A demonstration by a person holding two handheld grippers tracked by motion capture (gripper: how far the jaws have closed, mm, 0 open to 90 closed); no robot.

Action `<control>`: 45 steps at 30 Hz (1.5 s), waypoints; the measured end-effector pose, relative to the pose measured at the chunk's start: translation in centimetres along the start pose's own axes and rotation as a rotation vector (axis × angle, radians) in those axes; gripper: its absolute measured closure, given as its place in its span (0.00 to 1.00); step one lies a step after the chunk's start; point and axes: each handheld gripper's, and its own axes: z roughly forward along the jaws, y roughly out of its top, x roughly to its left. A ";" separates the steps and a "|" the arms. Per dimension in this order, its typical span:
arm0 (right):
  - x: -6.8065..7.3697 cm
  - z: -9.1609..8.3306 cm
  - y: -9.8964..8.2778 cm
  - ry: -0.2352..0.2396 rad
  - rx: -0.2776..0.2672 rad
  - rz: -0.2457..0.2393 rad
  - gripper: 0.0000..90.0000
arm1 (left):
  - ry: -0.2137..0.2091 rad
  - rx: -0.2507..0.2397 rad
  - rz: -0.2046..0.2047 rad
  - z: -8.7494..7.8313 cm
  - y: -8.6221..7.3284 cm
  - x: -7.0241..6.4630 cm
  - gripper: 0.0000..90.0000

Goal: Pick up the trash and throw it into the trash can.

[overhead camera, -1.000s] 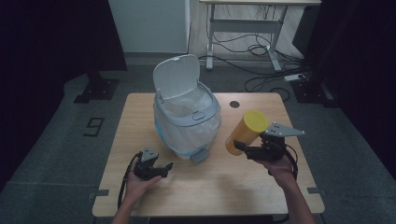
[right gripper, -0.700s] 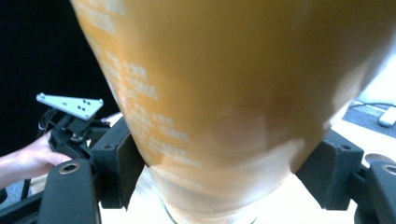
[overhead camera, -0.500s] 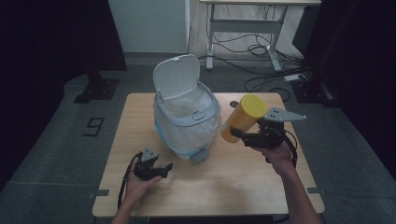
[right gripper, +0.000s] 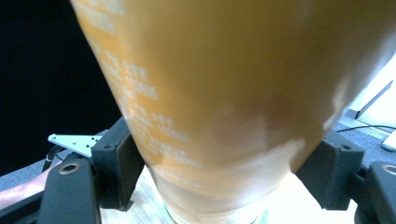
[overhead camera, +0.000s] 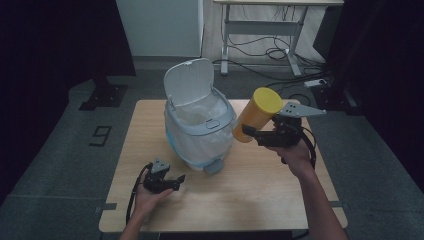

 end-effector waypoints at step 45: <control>-0.4 5.5 5.3 0.018 0.038 -0.009 0.26 | -0.010 0.015 -0.026 0.1 -0.2 0.2 0.28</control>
